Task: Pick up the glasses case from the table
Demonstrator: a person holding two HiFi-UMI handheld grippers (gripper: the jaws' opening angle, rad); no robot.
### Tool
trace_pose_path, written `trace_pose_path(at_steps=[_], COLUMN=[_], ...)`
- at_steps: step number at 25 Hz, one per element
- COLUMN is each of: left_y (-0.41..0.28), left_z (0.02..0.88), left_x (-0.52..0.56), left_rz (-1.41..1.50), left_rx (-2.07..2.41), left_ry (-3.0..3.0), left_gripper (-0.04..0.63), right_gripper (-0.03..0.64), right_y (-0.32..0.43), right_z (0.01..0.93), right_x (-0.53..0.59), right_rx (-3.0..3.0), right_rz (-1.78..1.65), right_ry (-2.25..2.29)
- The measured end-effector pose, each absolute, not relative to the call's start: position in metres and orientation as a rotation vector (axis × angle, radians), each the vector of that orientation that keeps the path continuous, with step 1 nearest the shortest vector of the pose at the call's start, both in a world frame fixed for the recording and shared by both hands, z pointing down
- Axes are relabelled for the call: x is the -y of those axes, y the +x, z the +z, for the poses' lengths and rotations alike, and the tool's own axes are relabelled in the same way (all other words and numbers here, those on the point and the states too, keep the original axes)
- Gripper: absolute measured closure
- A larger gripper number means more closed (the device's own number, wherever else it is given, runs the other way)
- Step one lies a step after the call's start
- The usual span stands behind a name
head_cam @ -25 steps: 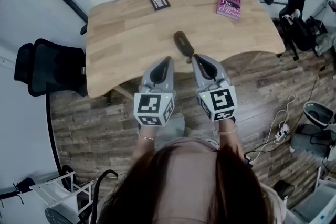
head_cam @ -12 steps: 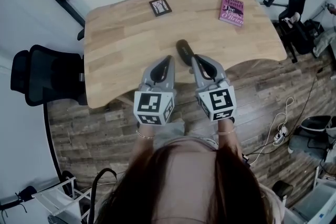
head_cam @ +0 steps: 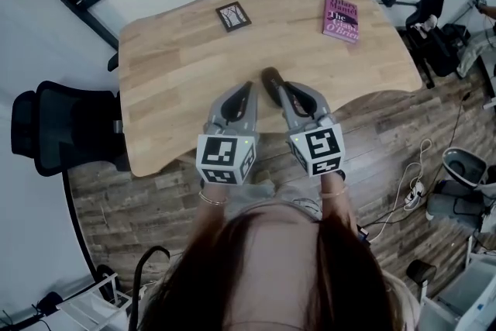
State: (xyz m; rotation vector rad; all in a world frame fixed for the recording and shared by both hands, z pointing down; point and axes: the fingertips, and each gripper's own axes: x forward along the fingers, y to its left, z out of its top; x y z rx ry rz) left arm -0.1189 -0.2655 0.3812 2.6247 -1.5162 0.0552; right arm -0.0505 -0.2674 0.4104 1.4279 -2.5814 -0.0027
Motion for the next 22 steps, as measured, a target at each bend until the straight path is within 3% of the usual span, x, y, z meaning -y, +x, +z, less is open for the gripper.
trace_pose_path(at_steps=[22], left_y=[-0.114], left_z=[0.393], left_x=[0.33], left_rz=[0.069], left_rx=[1.451], left_ry=[2.638], left_gripper=[0.586], right_gripper=[0.456], right_y=[-0.056], right_z=[0.479], right_x=[0.334], right_rx=[2.463], right_rz=[0.125], right_ry=[1.329])
